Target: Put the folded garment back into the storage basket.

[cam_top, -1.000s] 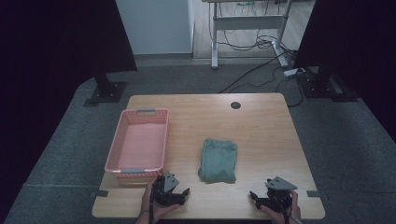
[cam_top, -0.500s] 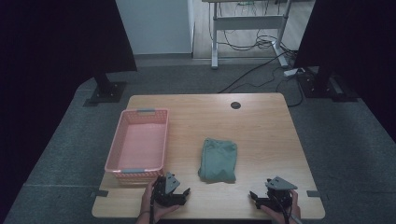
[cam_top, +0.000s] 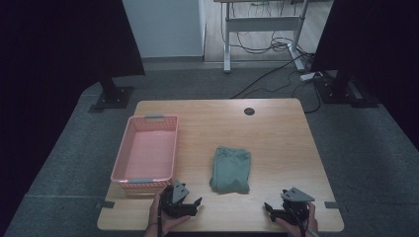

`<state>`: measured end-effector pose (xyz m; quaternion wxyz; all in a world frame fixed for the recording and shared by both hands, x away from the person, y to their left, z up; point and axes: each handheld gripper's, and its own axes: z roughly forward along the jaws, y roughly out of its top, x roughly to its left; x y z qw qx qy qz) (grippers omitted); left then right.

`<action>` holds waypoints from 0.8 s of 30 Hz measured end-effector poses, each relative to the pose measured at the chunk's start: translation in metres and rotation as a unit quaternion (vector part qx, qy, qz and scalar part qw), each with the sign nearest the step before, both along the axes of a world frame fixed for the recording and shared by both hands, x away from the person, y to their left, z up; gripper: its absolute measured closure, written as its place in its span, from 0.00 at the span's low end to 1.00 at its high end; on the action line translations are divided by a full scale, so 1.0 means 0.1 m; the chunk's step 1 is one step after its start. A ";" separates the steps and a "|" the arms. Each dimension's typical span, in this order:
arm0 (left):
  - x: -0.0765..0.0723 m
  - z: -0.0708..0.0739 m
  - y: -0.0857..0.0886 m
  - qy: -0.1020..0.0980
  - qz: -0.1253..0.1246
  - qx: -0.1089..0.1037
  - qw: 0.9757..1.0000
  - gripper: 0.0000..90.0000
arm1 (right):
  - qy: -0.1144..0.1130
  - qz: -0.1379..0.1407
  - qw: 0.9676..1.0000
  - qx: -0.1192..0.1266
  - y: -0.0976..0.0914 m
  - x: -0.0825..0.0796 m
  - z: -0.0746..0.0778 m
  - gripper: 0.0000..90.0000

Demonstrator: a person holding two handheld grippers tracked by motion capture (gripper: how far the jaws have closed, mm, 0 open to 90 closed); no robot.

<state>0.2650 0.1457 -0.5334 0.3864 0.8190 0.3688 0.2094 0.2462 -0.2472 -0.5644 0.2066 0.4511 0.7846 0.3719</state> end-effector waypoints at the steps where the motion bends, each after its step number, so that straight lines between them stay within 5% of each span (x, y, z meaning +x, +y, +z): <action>1: 0.01 0.03 0.00 -0.001 0.003 -0.008 1.000 0.22 | 0.000 0.000 1.000 0.000 0.00 0.00 0.00 0.13; 18: 0.18 0.23 -0.26 -0.001 0.000 0.002 1.000 0.22 | 0.000 0.001 1.000 -0.001 0.00 -0.02 0.00 0.13; 24: 0.30 0.30 -0.33 0.000 -0.002 -0.012 1.000 0.22 | 0.000 0.003 1.000 0.000 -0.01 -0.01 0.00 0.13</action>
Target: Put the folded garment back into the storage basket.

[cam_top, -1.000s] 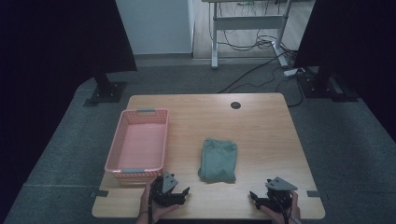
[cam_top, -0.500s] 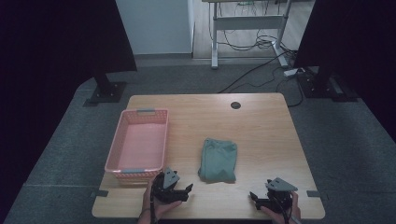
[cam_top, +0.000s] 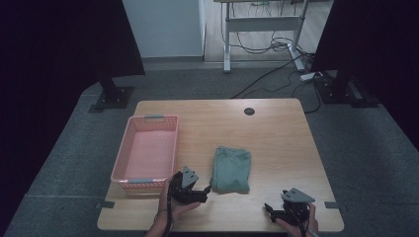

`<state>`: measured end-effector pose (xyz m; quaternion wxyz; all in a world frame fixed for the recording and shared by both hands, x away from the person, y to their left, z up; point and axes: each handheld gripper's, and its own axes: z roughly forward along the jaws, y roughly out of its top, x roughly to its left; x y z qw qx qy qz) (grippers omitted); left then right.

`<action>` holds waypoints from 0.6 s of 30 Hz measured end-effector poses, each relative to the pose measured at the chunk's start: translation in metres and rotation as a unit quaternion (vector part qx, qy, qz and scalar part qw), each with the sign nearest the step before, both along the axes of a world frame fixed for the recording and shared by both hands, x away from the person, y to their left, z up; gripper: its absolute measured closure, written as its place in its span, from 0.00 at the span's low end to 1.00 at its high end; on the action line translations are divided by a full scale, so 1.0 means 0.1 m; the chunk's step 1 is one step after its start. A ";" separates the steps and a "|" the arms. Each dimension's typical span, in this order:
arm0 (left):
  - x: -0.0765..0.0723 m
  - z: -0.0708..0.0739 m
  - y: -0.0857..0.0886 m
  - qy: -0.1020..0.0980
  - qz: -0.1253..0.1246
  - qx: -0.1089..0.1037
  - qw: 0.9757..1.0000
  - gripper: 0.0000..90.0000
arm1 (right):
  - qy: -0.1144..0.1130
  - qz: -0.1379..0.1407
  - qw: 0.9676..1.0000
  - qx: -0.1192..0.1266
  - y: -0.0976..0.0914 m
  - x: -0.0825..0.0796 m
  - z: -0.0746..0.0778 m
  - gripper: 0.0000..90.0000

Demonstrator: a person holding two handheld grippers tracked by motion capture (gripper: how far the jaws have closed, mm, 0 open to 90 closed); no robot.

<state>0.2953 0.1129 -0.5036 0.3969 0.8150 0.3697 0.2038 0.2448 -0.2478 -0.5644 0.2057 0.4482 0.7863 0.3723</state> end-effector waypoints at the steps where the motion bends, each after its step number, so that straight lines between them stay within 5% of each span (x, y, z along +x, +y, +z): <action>1: 0.02 0.01 -0.01 -0.001 0.001 -0.002 1.000 0.22 | 0.000 0.000 1.000 0.000 0.00 0.00 0.00 0.13; 14: 0.19 0.12 -0.21 -0.016 -0.020 0.018 1.000 0.22 | 0.000 -0.002 1.000 0.000 0.00 0.00 0.00 0.13; 18: 0.27 0.13 -0.24 -0.011 -0.018 0.010 1.000 0.22 | 0.000 0.000 1.000 0.000 0.00 0.00 0.00 0.13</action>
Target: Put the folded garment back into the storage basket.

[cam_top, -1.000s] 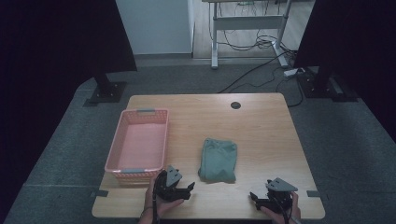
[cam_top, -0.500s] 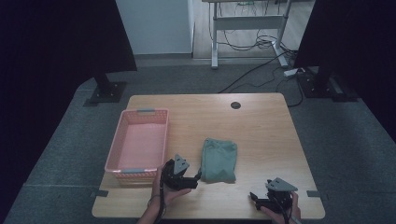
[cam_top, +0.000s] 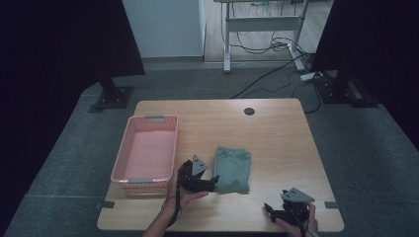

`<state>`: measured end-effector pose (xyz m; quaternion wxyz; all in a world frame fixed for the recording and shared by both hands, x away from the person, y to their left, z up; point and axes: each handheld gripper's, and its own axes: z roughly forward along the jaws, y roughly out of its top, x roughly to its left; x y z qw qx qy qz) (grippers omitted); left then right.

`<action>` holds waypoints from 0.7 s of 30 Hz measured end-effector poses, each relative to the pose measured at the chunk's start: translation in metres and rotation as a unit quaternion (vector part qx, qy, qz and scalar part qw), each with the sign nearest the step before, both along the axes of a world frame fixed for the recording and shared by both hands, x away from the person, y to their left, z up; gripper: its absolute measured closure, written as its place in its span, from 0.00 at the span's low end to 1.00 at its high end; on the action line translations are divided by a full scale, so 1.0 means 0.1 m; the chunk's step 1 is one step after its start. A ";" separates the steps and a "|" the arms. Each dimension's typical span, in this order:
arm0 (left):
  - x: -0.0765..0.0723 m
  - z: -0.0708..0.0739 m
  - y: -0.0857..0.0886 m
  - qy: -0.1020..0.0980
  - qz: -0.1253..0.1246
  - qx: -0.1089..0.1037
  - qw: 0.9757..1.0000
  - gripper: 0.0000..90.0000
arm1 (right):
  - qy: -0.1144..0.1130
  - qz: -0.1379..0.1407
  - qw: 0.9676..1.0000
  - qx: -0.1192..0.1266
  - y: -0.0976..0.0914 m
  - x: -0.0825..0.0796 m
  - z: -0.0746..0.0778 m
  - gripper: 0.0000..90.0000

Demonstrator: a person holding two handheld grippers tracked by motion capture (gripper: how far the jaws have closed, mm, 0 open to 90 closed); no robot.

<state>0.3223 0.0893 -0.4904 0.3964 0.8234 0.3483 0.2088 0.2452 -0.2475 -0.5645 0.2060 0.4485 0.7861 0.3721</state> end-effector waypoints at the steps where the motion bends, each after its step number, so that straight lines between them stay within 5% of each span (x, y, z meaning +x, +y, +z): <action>1: 0.02 0.00 -0.01 0.001 0.001 -0.003 1.000 0.22 | 0.000 0.000 1.000 0.000 0.00 0.00 0.00 0.13; 21: 0.32 0.05 -0.17 0.004 0.001 -0.016 1.000 0.22 | -0.001 -0.001 1.000 0.001 0.00 0.00 0.00 0.13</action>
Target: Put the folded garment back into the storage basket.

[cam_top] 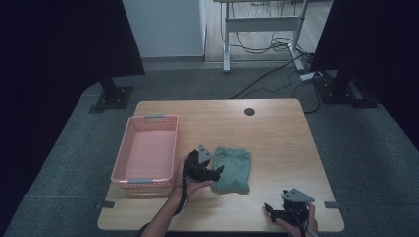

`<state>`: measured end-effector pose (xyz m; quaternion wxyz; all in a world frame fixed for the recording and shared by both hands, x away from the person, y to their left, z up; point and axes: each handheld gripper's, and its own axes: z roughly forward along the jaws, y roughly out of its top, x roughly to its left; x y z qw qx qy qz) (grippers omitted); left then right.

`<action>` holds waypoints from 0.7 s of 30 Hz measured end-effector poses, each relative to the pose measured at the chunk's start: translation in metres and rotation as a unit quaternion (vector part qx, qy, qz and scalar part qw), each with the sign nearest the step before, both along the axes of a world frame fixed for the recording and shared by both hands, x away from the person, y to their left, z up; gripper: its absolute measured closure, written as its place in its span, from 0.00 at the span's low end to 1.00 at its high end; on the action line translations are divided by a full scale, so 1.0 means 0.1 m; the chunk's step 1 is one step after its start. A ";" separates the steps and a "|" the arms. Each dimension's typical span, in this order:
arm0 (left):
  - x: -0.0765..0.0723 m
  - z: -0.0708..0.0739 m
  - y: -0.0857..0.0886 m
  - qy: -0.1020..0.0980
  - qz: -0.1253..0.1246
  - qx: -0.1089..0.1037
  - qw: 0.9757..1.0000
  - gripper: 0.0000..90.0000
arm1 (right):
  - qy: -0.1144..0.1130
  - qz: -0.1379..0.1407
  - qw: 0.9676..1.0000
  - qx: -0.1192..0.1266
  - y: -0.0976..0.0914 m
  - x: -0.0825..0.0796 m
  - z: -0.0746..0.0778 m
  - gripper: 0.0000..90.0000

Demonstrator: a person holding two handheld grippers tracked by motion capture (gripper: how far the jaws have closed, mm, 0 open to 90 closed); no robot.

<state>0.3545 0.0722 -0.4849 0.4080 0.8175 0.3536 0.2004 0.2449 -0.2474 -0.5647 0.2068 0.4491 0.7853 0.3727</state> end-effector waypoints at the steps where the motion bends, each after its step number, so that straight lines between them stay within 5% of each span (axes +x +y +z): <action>1: 0.01 0.00 -0.01 0.000 -0.001 0.001 1.000 0.22 | 0.000 0.000 1.000 0.000 0.00 0.00 0.00 0.13; 21: 0.27 -0.17 -0.11 0.014 0.004 -0.001 1.000 0.21 | 0.000 0.001 1.000 0.000 0.00 0.00 0.00 0.13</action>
